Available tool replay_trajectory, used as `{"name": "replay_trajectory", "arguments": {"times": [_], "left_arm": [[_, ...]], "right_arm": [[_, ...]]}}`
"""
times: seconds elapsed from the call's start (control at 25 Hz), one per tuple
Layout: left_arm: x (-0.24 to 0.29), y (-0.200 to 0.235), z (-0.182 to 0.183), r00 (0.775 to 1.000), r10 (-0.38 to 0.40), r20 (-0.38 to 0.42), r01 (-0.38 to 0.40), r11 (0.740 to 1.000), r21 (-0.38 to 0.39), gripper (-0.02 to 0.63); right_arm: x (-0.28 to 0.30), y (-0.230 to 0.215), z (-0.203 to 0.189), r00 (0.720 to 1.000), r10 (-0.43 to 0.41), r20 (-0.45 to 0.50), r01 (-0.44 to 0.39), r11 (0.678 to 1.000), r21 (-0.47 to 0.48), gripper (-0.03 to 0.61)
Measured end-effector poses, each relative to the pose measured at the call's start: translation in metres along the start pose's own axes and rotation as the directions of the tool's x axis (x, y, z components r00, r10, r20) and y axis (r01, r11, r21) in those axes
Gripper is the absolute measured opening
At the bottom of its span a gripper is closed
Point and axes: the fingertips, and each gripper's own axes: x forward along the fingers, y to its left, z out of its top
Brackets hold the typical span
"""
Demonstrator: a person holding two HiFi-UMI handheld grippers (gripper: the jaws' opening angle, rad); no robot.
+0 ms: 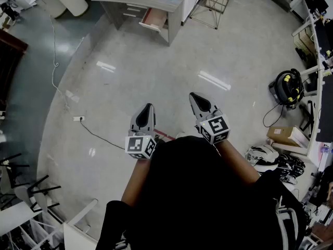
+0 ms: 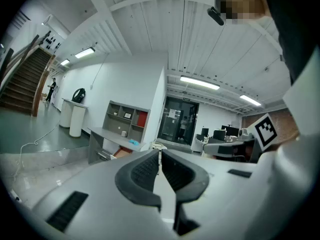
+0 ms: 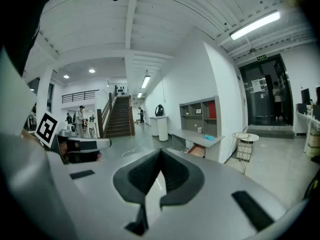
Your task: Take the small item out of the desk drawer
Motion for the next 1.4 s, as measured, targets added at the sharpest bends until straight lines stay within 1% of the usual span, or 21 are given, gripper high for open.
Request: {"name": "replay_trajectory", "arguments": {"times": [0.24, 0.48, 0.68, 0.76, 0.8, 0.84, 0.88, 0.92, 0.96, 1.0, 1.04, 1.16, 1.4], "left_arm": [[-0.008, -0.009, -0.001, 1.0, -0.002, 0.014, 0.002, 1.0, -0.004, 0.021], [-0.012, -0.018, -0.004, 1.0, -0.017, 0.019, 0.017, 1.0, -0.005, 0.021], [-0.014, -0.02, -0.003, 1.0, -0.011, 0.026, 0.011, 1.0, 0.005, 0.023], [-0.013, -0.021, -0.004, 1.0, -0.02, 0.017, 0.02, 1.0, 0.009, 0.023], [-0.013, -0.02, -0.005, 1.0, -0.024, 0.011, 0.024, 1.0, 0.011, 0.023], [-0.013, -0.018, -0.006, 1.0, -0.023, 0.005, 0.023, 1.0, 0.012, 0.025], [-0.013, -0.015, -0.007, 1.0, -0.018, 0.002, 0.018, 1.0, 0.008, 0.053], [-0.013, -0.011, -0.009, 1.0, -0.01, 0.0, 0.01, 1.0, -0.002, 0.139], [-0.013, -0.007, -0.01, 1.0, 0.002, 0.001, -0.002, 1.0, -0.017, 0.189], [-0.014, -0.002, -0.011, 1.0, 0.018, 0.006, -0.018, 0.999, -0.032, 0.207], [-0.015, 0.003, -0.011, 0.999, 0.037, 0.014, -0.036, 0.999, -0.04, 0.21], [-0.02, 0.011, -0.016, 0.996, 0.083, 0.021, -0.082, 0.996, -0.033, 0.218], [-0.021, 0.012, -0.023, 0.992, 0.125, 0.002, -0.125, 0.992, -0.022, 0.225]], "right_arm": [[-0.014, -0.002, -0.007, 1.0, -0.017, 0.007, 0.017, 0.999, 0.035, 0.0], [-0.025, -0.002, -0.01, 1.0, -0.024, 0.02, 0.023, 1.0, 0.009, 0.0], [-0.03, -0.007, -0.011, 0.999, -0.025, 0.024, 0.024, 0.999, 0.038, 0.002], [-0.031, -0.013, -0.014, 0.999, -0.04, 0.014, 0.039, 0.998, 0.048, 0.004], [-0.032, -0.017, -0.015, 0.998, -0.056, 0.007, 0.055, 0.997, 0.054, 0.054], [-0.032, -0.022, -0.017, 0.997, -0.072, -0.002, 0.072, 0.996, 0.058, 0.125], [-0.032, -0.025, -0.02, 0.997, -0.082, -0.011, 0.082, 0.995, 0.059, 0.145], [-0.032, -0.028, -0.022, 0.996, -0.085, -0.022, 0.086, 0.995, 0.059, 0.165], [-0.031, -0.03, -0.026, 0.996, -0.082, -0.036, 0.084, 0.995, 0.057, 0.188], [-0.03, -0.031, -0.029, 0.996, -0.074, -0.051, 0.077, 0.996, 0.055, 0.205], [-0.029, -0.031, -0.033, 0.996, -0.065, -0.065, 0.068, 0.996, 0.053, 0.224], [-0.026, -0.032, -0.042, 0.995, -0.045, -0.085, 0.05, 0.997, 0.055, 0.252], [-0.017, -0.038, -0.051, 0.995, -0.013, -0.098, 0.021, 0.997, 0.08, 0.256]]}}
